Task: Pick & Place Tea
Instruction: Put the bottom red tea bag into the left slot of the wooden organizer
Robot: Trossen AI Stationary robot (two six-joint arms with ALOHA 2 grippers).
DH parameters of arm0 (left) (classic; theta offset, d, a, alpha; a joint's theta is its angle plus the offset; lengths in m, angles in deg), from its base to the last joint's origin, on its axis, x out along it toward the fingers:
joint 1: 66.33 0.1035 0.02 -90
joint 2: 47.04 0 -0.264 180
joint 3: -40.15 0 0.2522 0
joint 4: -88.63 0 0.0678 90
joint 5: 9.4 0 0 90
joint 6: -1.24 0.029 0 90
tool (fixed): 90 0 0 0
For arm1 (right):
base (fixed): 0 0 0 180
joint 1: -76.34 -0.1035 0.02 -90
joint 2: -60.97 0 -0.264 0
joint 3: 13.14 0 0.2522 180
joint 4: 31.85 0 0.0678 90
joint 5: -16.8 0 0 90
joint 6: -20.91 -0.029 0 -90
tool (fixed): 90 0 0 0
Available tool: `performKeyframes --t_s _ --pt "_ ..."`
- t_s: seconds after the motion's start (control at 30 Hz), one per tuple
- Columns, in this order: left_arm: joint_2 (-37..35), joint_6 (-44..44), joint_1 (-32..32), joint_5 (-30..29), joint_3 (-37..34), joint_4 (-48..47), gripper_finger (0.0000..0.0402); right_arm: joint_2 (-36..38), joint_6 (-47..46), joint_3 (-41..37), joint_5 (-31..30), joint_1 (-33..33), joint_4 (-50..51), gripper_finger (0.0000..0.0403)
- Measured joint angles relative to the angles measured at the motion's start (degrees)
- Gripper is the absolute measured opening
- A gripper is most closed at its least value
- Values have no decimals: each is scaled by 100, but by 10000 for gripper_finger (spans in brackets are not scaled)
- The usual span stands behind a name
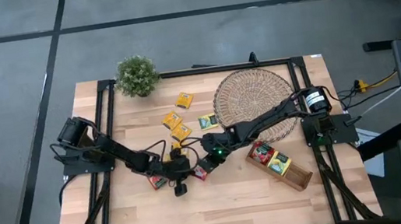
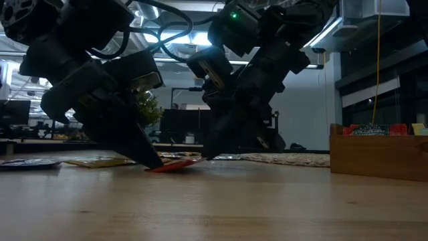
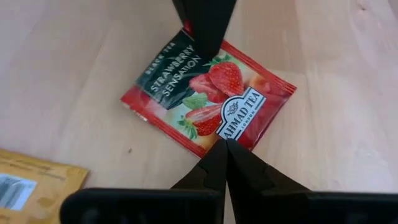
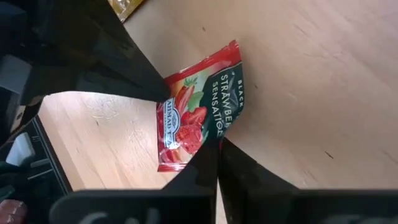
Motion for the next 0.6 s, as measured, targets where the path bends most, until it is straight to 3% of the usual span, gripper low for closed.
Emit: performKeyframes --t_s 0.23,0.4,0.6 --pt "-388 184 -2 349 -3 -515 20 0 409 9 -26 -2 -108 5" --pt "-1107 438 -13 665 -33 -1504 40 29 786 7 28 0 -102 4" --pt "-2070 501 -14 538 -21 -2418 51 233 950 247 199 -39 17 4"
